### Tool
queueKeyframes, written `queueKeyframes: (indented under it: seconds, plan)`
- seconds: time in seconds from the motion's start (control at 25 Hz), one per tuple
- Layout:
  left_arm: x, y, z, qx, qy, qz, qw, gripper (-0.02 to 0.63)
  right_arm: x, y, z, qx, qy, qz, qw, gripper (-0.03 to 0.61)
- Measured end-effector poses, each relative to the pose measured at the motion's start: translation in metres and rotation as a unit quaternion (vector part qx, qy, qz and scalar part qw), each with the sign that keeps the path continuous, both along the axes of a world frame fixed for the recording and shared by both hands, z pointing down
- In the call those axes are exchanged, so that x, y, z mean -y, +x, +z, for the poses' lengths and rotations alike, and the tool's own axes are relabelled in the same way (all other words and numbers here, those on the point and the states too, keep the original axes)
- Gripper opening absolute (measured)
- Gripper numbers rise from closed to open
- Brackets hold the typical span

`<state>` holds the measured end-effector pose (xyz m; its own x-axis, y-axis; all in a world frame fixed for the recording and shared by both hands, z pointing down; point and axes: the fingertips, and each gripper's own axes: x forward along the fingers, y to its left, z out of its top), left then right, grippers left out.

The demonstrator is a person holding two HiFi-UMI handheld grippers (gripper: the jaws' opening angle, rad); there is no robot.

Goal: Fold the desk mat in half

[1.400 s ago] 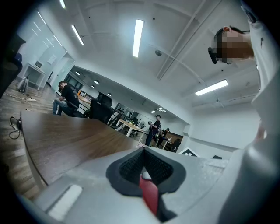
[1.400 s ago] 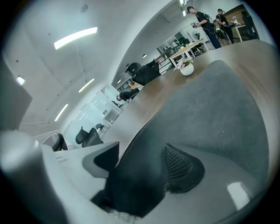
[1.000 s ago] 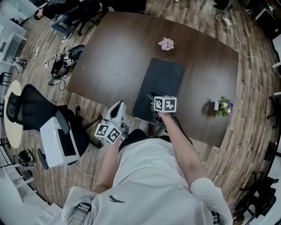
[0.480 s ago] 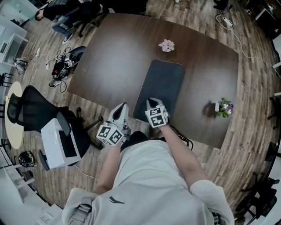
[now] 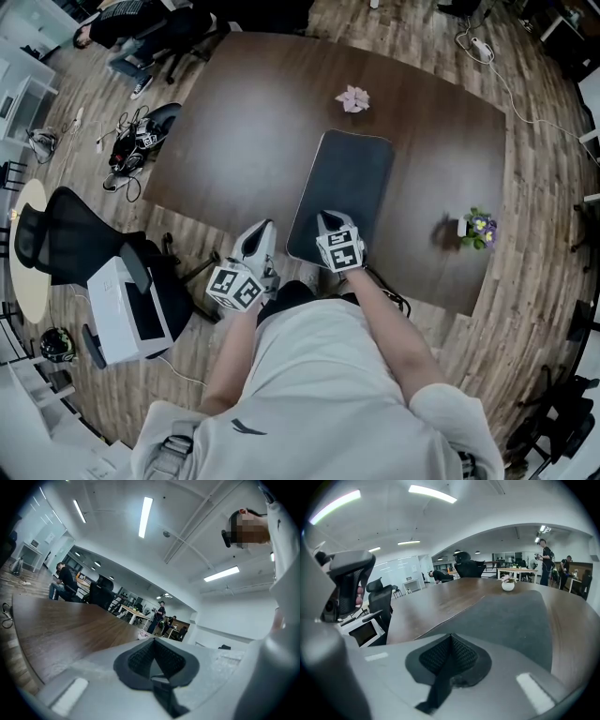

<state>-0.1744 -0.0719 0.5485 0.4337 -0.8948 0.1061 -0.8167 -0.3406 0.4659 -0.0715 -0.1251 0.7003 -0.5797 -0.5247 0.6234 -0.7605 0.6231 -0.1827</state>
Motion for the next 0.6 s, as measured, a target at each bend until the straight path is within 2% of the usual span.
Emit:
queueKeyframes:
  seconds: [0.32, 0.6]
  plan:
    - [0.005, 0.003, -0.005, 0.001, 0.004, 0.009, 1.0000, 0.003, -0.001, 0.000, 0.002, 0.007, -0.006, -0.015, 1.000, -0.001]
    - [0.013, 0.005, -0.014, -0.001, 0.014, 0.014, 0.9998, 0.003, -0.003, 0.000, -0.018, 0.055, -0.023, -0.021, 0.998, 0.000]
